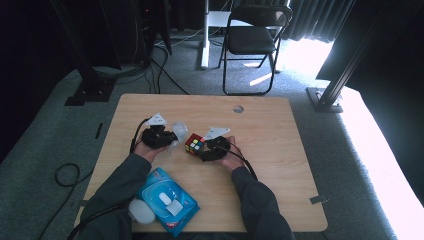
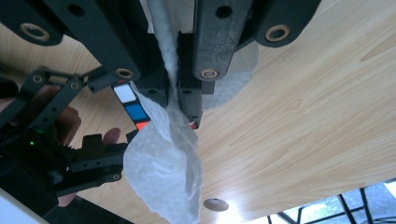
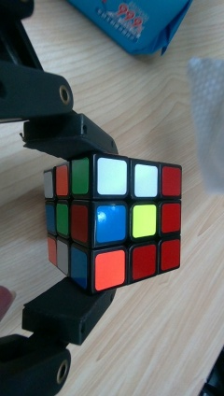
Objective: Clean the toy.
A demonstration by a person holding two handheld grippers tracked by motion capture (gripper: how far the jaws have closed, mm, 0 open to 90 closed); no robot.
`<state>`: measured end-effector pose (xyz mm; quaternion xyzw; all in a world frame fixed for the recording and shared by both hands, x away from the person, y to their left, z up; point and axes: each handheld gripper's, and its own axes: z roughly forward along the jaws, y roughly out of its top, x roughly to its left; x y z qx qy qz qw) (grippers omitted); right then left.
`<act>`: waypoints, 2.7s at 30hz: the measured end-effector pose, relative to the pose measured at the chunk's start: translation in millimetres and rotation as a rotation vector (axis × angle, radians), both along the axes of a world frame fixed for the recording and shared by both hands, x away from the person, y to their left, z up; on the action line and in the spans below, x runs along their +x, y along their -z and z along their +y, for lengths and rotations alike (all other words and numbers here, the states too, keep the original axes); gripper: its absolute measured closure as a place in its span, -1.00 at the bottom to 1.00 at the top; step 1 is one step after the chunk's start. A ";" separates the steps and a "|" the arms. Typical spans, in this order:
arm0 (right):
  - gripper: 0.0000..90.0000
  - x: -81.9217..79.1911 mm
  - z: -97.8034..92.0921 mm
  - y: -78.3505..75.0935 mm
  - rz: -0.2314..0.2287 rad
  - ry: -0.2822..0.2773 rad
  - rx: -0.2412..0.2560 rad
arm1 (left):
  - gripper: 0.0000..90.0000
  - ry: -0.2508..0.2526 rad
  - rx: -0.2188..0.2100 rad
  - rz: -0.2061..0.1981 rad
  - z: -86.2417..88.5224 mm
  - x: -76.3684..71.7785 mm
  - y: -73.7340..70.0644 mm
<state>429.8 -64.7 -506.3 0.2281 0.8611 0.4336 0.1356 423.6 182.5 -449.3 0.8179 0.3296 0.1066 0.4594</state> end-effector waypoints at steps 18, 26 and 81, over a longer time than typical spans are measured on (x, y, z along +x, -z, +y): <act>-0.24 -2.4 12.5 -11.5 -0.001 0.003 0.042 | 0.91 0.048 0.067 -0.003 -14.7 -1.8 3.0; -0.24 -1.8 15.5 -12.5 -0.005 0.023 0.030 | 0.91 0.072 0.076 0.001 -19.3 -4.1 3.3; -0.24 -12.1 34.3 -20.5 -0.027 -0.063 0.030 | 0.90 0.145 0.098 -0.017 -36.0 -7.3 -5.1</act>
